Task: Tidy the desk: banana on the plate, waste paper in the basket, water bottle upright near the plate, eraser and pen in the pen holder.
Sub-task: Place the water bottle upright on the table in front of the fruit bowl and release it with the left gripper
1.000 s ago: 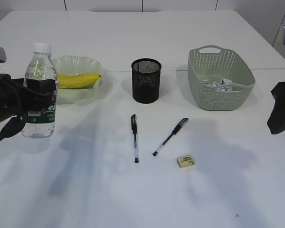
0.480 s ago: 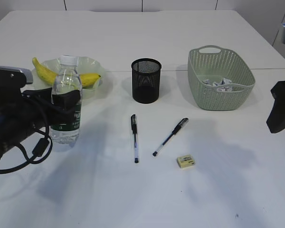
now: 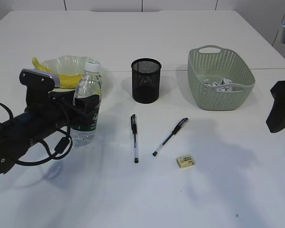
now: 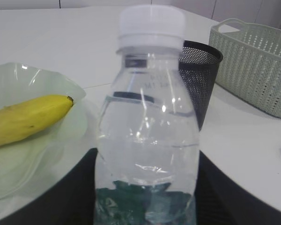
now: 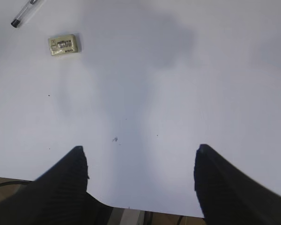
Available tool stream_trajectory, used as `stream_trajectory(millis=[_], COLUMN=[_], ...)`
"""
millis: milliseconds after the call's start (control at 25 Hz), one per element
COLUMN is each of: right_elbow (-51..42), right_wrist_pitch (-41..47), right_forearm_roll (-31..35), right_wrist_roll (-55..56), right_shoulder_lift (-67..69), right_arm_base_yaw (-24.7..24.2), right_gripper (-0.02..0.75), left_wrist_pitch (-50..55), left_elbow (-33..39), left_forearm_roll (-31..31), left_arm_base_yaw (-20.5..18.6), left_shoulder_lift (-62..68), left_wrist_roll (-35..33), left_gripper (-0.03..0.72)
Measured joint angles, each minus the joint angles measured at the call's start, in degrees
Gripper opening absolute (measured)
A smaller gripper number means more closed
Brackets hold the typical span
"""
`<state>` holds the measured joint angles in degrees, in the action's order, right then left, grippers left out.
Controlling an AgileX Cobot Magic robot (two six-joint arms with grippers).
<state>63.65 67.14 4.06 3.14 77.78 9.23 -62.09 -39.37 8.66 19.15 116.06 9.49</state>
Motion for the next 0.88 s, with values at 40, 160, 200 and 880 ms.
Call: stream_trajectory(millis=[40, 160, 200, 880], right_elbow=[0.00, 0.00, 0.00, 0.00], right_wrist_pitch=[0.00, 0.00, 0.00, -0.02], right_forearm_roll=[0.00, 0.00, 0.00, 0.04], right_wrist_roll=[0.00, 0.00, 0.00, 0.03], right_shoulder_lift=[0.00, 0.00, 0.00, 0.00], right_arm_base_yaw=[0.00, 0.00, 0.00, 0.00], right_gripper=[0.527, 0.527, 0.527, 0.527], left_wrist_pitch=[0.00, -0.16, -0.40, -9.99], left_elbow=[-1.03, -3.50, -4.05, -0.92], left_forearm_roll=[0.00, 0.13, 0.13, 0.67], left_arm_base_yaw=[0.00, 0.00, 0.00, -2.81], left_shoulder_lift=[0.69, 2.84, 3.26, 7.01], left_wrist_roll=[0.00, 0.00, 0.00, 0.44], left_gripper=[0.371, 0.371, 0.371, 0.391])
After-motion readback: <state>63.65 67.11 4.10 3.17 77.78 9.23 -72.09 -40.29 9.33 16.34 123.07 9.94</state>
